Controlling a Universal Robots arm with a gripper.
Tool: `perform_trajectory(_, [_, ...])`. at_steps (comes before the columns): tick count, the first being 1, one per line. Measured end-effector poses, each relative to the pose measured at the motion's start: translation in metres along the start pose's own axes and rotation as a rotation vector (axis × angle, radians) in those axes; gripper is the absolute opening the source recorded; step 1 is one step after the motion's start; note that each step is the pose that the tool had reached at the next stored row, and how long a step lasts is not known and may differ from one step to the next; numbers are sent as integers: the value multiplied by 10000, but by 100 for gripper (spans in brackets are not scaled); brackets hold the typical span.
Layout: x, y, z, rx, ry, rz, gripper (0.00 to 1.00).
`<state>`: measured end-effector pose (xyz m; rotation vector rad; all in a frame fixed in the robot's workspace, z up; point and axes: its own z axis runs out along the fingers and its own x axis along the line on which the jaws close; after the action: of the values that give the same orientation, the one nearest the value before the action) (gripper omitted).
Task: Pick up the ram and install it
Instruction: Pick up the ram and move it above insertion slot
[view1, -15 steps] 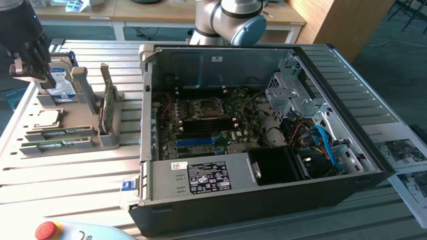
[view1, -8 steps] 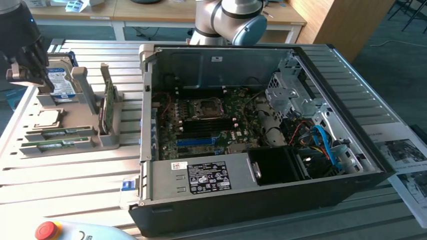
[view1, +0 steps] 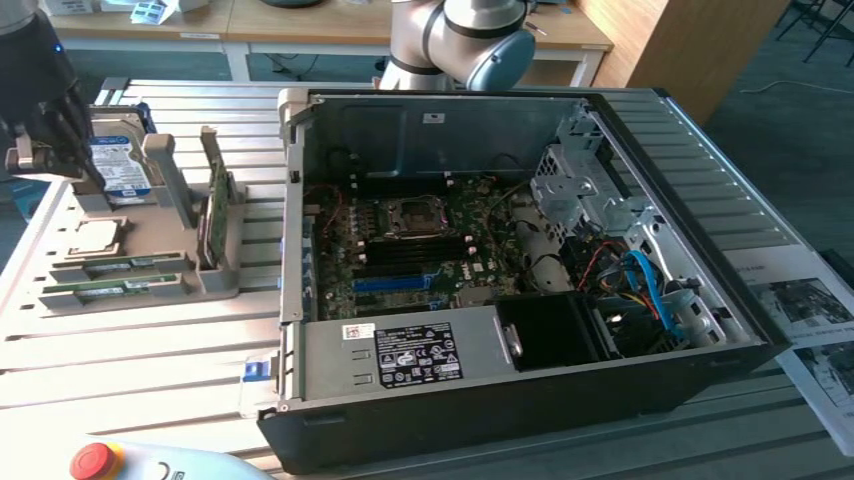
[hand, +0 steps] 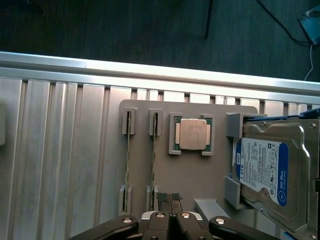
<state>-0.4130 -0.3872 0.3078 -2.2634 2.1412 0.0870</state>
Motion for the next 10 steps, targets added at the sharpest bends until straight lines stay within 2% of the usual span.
perform_trajectory(10, [147,8,-9,-1,0,0,11])
